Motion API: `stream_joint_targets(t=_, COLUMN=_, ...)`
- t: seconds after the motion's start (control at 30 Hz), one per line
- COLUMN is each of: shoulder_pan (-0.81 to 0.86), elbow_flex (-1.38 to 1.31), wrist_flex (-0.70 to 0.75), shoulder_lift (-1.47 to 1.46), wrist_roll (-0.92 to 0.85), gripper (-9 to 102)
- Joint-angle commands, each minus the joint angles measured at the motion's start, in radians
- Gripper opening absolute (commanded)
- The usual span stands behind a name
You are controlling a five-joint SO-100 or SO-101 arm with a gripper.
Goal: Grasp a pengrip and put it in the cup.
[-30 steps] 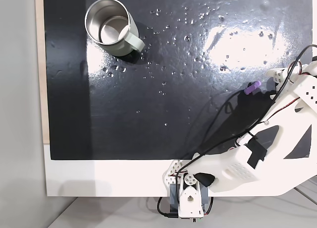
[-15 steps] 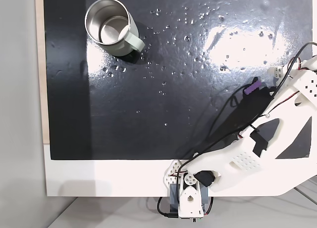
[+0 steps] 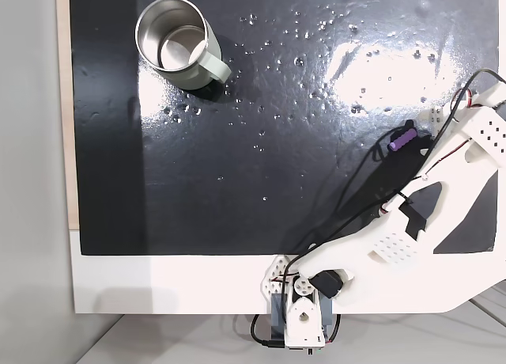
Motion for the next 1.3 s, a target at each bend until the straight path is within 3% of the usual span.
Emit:
stream_joint_targets(t=0.0, shoulder_pan=-0.031, elbow_flex=-0.057, wrist_flex=-0.015, shoulder_lift=0.003, wrist_roll=0.026, gripper=25)
stream_joint_targets(t=0.43, shoulder_pan=-0.057, elbow_flex=-0.057, wrist_flex=-0.021, shoulder_lift=-0.055, wrist_roll=0.015, gripper=23)
stream_joint_targets(t=1.03, shoulder_pan=-0.064, elbow_flex=-0.117, wrist_flex=0.025, shoulder_lift=-0.064, wrist_roll=0.006, gripper=2)
stream_joint_targets(t=1.27, shoulder_pan=-0.107, elbow_flex=0.008, wrist_flex=0.032, shoulder_lift=0.212, wrist_roll=0.020, gripper=1)
